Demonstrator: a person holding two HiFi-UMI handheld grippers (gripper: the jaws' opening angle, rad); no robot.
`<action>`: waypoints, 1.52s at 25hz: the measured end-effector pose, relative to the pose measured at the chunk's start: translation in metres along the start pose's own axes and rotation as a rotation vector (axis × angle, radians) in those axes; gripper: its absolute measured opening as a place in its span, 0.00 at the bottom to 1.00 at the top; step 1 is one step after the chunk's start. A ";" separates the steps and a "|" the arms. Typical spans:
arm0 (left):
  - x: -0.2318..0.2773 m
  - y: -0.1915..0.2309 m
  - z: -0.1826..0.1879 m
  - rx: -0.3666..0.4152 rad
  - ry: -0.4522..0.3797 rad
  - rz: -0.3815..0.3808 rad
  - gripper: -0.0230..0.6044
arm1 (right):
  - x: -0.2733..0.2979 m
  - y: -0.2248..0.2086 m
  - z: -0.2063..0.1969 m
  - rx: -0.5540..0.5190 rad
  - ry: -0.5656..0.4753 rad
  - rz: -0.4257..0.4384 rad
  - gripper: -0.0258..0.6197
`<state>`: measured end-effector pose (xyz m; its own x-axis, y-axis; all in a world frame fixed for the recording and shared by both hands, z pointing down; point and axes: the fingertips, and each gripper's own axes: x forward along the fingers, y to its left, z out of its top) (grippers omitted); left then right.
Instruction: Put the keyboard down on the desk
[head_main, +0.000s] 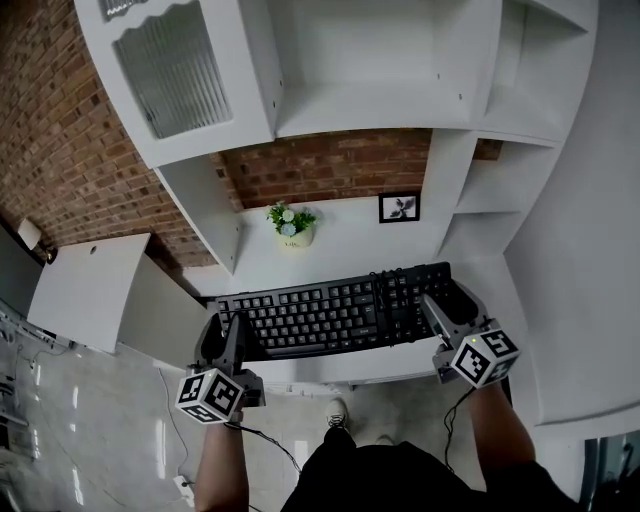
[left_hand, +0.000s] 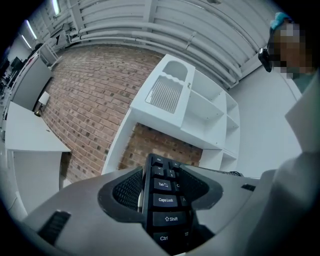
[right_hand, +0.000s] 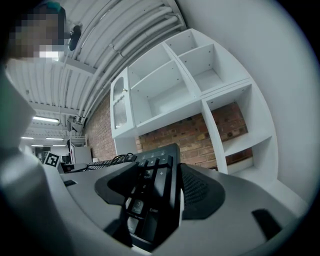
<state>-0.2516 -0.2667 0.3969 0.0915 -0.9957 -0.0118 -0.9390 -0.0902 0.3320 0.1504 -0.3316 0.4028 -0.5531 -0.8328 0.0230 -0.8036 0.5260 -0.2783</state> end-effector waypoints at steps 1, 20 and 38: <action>0.011 0.007 -0.005 0.000 0.008 0.003 0.43 | 0.012 -0.005 -0.007 0.006 0.005 -0.001 0.47; 0.093 0.060 -0.069 -0.055 0.180 0.000 0.42 | 0.076 -0.044 -0.069 0.072 0.130 -0.097 0.47; 0.146 0.110 -0.158 -0.090 0.364 0.053 0.42 | 0.128 -0.088 -0.159 0.154 0.299 -0.155 0.47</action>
<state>-0.2891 -0.4189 0.5807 0.1711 -0.9253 0.3384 -0.9140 -0.0208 0.4052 0.1155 -0.4568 0.5830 -0.4850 -0.8018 0.3492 -0.8532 0.3462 -0.3900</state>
